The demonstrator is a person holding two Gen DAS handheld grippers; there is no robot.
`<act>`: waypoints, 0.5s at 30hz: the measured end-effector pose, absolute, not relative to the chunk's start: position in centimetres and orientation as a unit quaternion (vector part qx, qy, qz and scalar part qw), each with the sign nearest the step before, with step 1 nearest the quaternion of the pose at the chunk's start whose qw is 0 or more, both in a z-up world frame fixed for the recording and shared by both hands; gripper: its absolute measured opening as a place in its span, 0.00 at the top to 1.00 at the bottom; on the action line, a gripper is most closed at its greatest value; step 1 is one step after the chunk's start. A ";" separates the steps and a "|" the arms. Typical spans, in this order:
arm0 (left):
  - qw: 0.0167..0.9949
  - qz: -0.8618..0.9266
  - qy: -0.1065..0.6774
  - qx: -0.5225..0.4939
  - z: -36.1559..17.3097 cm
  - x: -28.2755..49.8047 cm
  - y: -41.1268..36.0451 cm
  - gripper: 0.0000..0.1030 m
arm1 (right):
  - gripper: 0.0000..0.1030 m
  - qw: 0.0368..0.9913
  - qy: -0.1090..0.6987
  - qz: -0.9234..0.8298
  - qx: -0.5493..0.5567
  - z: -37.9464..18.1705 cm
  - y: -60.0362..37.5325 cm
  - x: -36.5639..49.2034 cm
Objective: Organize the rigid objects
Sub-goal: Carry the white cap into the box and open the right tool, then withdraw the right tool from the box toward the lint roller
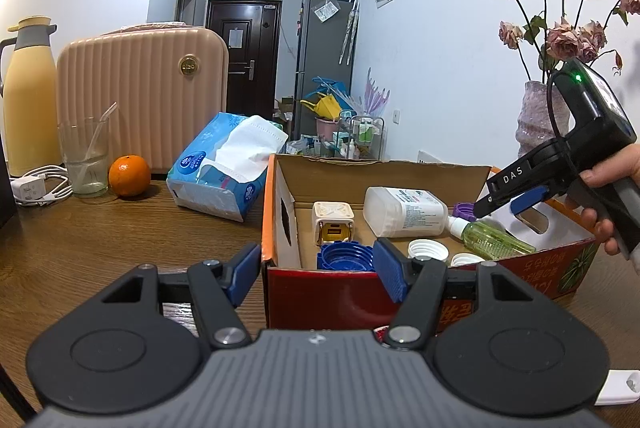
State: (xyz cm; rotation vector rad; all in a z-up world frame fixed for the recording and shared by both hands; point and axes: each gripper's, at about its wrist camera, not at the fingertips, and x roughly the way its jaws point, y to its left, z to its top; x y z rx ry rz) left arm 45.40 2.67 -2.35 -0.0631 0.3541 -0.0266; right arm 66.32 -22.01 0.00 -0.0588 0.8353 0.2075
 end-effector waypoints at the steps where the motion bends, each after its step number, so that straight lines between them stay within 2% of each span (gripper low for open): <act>1: 0.984 -0.013 0.176 -0.031 -2.4 45.4 2.7 0.39 | 0.39 0.911 0.400 0.095 -0.033 0.0 -22.0 66.3; 9: 0.984 -0.013 0.176 -0.031 -2.3 45.4 2.7 0.39 | 0.38 0.922 0.372 0.099 -0.045 1.9 -22.7 64.1; 15: 0.984 -0.013 0.176 -0.031 -2.4 45.4 2.7 0.39 | 0.33 0.931 0.333 0.124 -0.076 4.1 -23.5 59.0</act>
